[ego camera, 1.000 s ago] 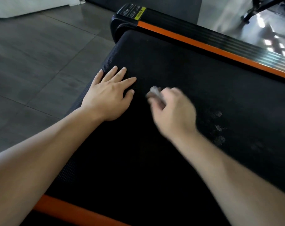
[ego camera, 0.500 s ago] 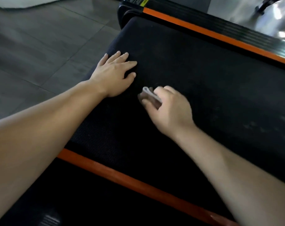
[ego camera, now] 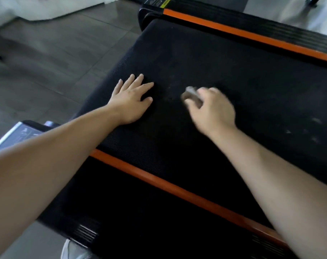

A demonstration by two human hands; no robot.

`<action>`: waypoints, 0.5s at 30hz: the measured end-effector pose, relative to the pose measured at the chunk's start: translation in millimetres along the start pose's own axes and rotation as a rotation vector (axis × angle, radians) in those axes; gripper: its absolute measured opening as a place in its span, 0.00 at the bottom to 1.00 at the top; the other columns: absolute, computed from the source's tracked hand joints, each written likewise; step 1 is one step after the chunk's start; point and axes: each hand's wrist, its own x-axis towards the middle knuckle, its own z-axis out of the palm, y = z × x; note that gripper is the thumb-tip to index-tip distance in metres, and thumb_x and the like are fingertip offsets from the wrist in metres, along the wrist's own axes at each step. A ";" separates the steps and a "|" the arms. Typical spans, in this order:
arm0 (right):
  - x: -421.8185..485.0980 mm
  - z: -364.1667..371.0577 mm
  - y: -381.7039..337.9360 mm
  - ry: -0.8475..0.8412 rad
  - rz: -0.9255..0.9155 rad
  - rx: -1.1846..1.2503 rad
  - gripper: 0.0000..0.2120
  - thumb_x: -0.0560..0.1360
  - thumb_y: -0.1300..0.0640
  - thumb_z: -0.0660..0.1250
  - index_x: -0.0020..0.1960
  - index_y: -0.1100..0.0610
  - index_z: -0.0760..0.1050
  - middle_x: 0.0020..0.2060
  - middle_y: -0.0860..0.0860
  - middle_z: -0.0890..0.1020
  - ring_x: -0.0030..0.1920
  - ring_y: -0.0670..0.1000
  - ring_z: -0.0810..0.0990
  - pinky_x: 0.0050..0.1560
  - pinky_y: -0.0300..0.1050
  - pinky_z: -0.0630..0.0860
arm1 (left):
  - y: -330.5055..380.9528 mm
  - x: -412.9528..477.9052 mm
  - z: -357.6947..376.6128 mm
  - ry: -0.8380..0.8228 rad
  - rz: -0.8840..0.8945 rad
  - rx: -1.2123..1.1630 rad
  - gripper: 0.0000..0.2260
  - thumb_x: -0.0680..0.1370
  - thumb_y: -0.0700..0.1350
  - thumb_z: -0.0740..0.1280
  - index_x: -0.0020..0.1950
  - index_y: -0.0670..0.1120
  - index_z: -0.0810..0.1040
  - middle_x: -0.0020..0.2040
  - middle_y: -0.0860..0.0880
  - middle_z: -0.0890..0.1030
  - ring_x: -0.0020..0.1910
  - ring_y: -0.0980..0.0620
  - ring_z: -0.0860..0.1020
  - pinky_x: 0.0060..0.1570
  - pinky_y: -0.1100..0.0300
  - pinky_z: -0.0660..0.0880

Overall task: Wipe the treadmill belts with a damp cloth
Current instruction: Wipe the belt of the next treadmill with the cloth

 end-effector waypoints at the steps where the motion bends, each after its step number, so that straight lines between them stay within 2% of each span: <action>1: 2.4 -3.6 3.5 0.009 0.085 -0.015 0.13 0.77 0.41 0.66 0.46 0.51 0.74 0.46 0.52 0.77 0.49 0.61 0.79 0.43 0.51 0.73 | 0.1 -1.8 0.7 0.002 -0.006 0.001 0.24 0.86 0.54 0.56 0.83 0.59 0.57 0.85 0.52 0.47 0.83 0.52 0.40 0.80 0.50 0.35; 3: -9.6 -4.0 -8.3 0.032 0.069 -0.021 0.13 0.77 0.43 0.67 0.49 0.53 0.76 0.48 0.53 0.78 0.49 0.61 0.80 0.43 0.51 0.72 | 3.6 -2.3 4.0 0.018 -0.014 0.018 0.24 0.86 0.53 0.55 0.83 0.59 0.56 0.85 0.52 0.46 0.83 0.52 0.40 0.80 0.50 0.35; 6: -52.3 3.0 -37.6 -0.040 -0.231 0.087 0.13 0.75 0.44 0.68 0.43 0.53 0.75 0.39 0.51 0.75 0.40 0.59 0.78 0.38 0.49 0.69 | 5.0 -1.9 7.4 0.049 -0.021 0.041 0.25 0.86 0.53 0.55 0.83 0.60 0.56 0.85 0.52 0.47 0.84 0.52 0.41 0.80 0.49 0.36; 8: -48.5 2.0 -27.0 -0.057 -0.293 0.092 0.14 0.75 0.42 0.66 0.41 0.52 0.73 0.37 0.50 0.72 0.39 0.58 0.77 0.37 0.47 0.67 | 3.7 -1.9 7.0 0.050 -0.025 0.026 0.24 0.86 0.53 0.56 0.83 0.60 0.57 0.85 0.52 0.47 0.84 0.53 0.41 0.81 0.50 0.36; 9: -33.3 0.3 -15.2 -0.026 -0.246 0.053 0.14 0.75 0.42 0.66 0.42 0.52 0.74 0.39 0.51 0.75 0.41 0.60 0.78 0.38 0.48 0.69 | 4.1 -1.9 6.4 0.049 -0.028 0.019 0.24 0.86 0.53 0.56 0.83 0.60 0.57 0.85 0.53 0.48 0.83 0.53 0.41 0.81 0.50 0.36; 11: 2.6 -4.8 12.3 0.015 -0.012 -0.030 0.14 0.77 0.42 0.65 0.47 0.53 0.76 0.45 0.53 0.78 0.47 0.60 0.80 0.43 0.52 0.76 | 6.9 -1.7 6.1 0.056 -0.033 -0.003 0.24 0.86 0.52 0.56 0.82 0.60 0.59 0.85 0.53 0.49 0.84 0.53 0.42 0.81 0.50 0.36; 13: 16.2 -9.0 23.2 0.033 0.180 -0.045 0.13 0.79 0.43 0.64 0.51 0.52 0.76 0.48 0.52 0.78 0.50 0.59 0.80 0.48 0.55 0.77 | 9.9 -1.6 7.3 0.092 -0.051 -0.025 0.23 0.85 0.52 0.57 0.81 0.59 0.62 0.85 0.53 0.52 0.84 0.52 0.44 0.81 0.49 0.37; 15: -0.5 -3.8 4.0 0.069 0.064 -0.039 0.12 0.77 0.44 0.66 0.49 0.53 0.76 0.47 0.53 0.78 0.47 0.60 0.80 0.44 0.54 0.76 | 14.0 3.1 10.6 0.132 -0.072 -0.030 0.21 0.85 0.52 0.58 0.78 0.57 0.65 0.83 0.51 0.56 0.83 0.49 0.46 0.80 0.45 0.37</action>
